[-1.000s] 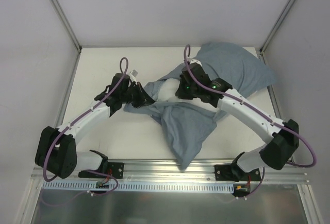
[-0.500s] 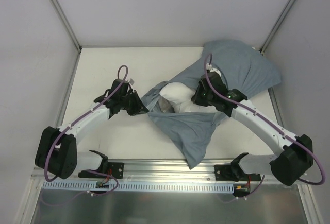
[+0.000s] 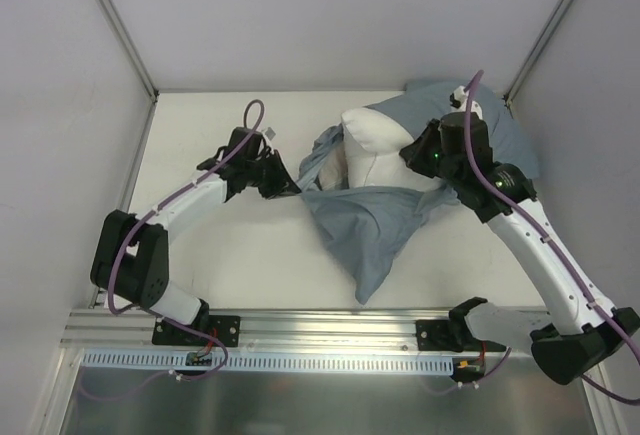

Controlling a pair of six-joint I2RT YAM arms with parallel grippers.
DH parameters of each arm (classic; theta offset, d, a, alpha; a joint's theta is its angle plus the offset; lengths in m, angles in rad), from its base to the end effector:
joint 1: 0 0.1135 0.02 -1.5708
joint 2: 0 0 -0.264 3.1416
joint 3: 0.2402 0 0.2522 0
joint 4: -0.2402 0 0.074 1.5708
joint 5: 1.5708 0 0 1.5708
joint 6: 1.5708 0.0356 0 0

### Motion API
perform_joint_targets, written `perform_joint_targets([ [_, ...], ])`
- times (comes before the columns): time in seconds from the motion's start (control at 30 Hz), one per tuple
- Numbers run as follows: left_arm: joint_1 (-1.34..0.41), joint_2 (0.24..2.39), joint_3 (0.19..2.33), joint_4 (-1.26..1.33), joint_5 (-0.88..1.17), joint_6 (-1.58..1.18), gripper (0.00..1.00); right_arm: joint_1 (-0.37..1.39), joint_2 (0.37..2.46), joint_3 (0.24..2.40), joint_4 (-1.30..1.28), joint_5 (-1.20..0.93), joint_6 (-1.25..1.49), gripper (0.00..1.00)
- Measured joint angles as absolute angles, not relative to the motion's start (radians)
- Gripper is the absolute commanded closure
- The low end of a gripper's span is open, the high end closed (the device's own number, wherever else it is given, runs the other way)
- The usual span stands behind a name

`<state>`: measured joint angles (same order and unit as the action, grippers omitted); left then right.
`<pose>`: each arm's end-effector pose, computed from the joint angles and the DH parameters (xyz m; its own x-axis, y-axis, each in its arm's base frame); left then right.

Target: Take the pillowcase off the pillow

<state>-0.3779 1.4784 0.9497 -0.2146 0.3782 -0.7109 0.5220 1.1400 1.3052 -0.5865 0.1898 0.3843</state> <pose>0.2891 -0.1289 0.2322 -0.8652 -0.3089 -0.3949 0.0409 0.7414 -0.6698 0.2122 0.1143 0.4083 -0.4563 0.1623 -0.8749 -0.1827 0.9452 0.2706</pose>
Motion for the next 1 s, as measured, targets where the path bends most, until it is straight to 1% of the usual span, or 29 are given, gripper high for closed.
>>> perform_joint_targets([
  [0.03,-0.378,1.496,0.985,-0.218,0.382,-0.701,1.00,0.507,1.134,1.305,-0.586,0.196,0.394,0.99],
  [0.1,-0.378,1.536,1.055,-0.236,0.392,-0.674,0.32,0.484,1.137,1.305,-0.578,0.203,0.413,0.99],
  [0.13,-0.377,1.555,1.090,-0.245,0.393,-0.655,0.20,0.477,1.147,1.308,-0.575,0.212,0.419,0.99],
  [0.17,-0.373,1.565,1.111,-0.259,0.392,-0.643,0.13,0.472,1.159,1.314,-0.574,0.223,0.425,0.99],
  [0.2,-0.369,1.567,1.121,-0.276,0.395,-0.632,0.04,0.467,1.177,1.326,-0.579,0.234,0.430,0.99],
  [0.27,-0.368,1.548,1.131,-0.307,0.394,-0.616,0.03,0.459,1.220,1.351,-0.583,0.258,0.434,0.99],
  [0.4,-0.435,1.439,1.134,-0.372,0.360,-0.601,0.07,0.457,1.288,1.380,-0.591,0.266,0.438,0.99],
  [0.47,-0.502,1.375,1.142,-0.407,0.334,-0.604,0.07,0.457,1.309,1.397,-0.595,0.270,0.439,0.99],
  [0.6,-0.729,1.288,1.187,-0.426,0.270,-0.645,0.06,0.455,1.358,1.451,-0.596,0.283,0.439,0.99],
  [0.63,-0.780,1.284,1.197,-0.426,0.258,-0.657,0.03,0.455,1.372,1.467,-0.596,0.283,0.439,0.99],
  [0.67,-0.823,1.285,1.204,-0.427,0.246,-0.669,0.01,0.455,1.387,1.481,-0.596,0.283,0.438,0.99],
  [0.77,-0.896,1.322,1.224,-0.434,0.213,-0.696,0.01,0.455,1.427,1.514,-0.596,0.281,0.438,0.99],
  [0.9,-0.939,1.464,1.291,-0.421,0.178,-0.707,0.01,0.455,1.446,1.522,-0.596,0.278,0.438,0.99],
  [1.0,-0.950,1.578,1.320,-0.363,0.178,-0.707,0.02,0.455,1.450,1.536,-0.609,0.276,0.435,0.99],
])
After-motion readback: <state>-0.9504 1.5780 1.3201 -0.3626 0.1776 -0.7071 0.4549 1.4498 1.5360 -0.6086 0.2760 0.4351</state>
